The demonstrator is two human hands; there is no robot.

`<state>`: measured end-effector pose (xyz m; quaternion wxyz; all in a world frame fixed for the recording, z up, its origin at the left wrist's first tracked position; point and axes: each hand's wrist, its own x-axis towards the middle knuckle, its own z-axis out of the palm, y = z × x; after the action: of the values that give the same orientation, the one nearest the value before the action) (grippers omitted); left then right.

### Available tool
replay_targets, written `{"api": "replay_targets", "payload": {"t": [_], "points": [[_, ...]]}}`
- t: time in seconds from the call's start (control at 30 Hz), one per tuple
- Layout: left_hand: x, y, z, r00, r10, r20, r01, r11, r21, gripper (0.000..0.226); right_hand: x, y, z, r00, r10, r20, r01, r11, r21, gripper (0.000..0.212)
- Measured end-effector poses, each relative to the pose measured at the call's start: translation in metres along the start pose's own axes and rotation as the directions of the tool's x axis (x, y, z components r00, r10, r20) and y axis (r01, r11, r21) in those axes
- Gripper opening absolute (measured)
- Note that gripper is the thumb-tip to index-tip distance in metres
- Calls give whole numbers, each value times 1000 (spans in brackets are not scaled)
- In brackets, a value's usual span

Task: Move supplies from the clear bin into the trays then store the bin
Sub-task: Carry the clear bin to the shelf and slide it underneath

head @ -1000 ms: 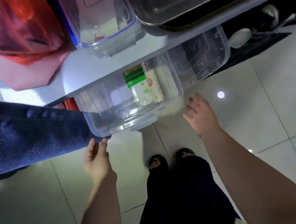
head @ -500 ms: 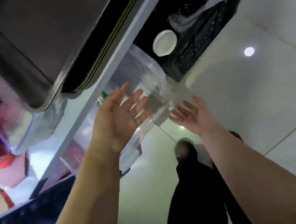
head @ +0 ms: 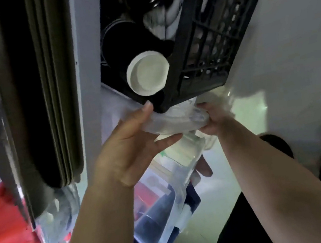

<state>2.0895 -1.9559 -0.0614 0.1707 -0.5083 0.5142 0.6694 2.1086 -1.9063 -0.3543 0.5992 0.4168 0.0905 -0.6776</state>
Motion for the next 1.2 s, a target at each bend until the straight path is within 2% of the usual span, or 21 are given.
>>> {"api": "replay_targets", "payload": {"t": [0.07,0.13,0.2,0.27,0.33,0.4,0.47,0.63,0.77,0.8,0.87,1.03,1.2], "points": [[4,1,5,1000,3,-30,-2,1000,31,41,11,2,-4,998,53,33,-52,999,-11,25],[5,-2,6,996,28,-85,-23,998,58,31,15,3,-9,993,77,94,-79,997,15,29],[-1,-11,0,988,56,-147,-48,997,62,33,18,5,-16,988,77,130,-86,994,67,33],[-14,-26,-14,986,69,-154,-71,997,-8,51,16,6,-26,985,85,151,-96,993,65,31],[-28,-42,-27,995,71,-76,-79,990,-113,82,9,5,-40,976,97,194,-97,995,-9,27],[-37,-57,-32,997,81,7,-80,986,-150,94,1,4,-54,968,102,228,-87,993,-75,21],[-43,-69,-33,995,92,43,-84,982,-171,98,-7,3,-64,973,100,208,-81,992,-98,24],[-59,-93,-16,994,97,55,-80,963,-257,102,-35,-8,-80,1000,9,1,-9,990,-137,33],[-74,-118,0,993,105,54,-80,936,-342,100,-69,-18,-84,998,-69,7,69,976,-205,63],[-77,-123,2,993,108,47,-85,933,-350,100,-73,-20,-87,997,-73,-5,71,981,-179,65],[-83,-132,2,993,120,21,-105,932,-347,104,-79,-26,-94,997,-75,-33,70,988,-138,58],[-99,-159,1,985,173,-1,-157,893,-422,109,-112,-47,-103,996,-84,21,87,945,-316,56],[-112,-182,-14,973,214,90,-131,824,-552,111,-153,-54,-102,992,-115,50,125,931,-344,59]]}}
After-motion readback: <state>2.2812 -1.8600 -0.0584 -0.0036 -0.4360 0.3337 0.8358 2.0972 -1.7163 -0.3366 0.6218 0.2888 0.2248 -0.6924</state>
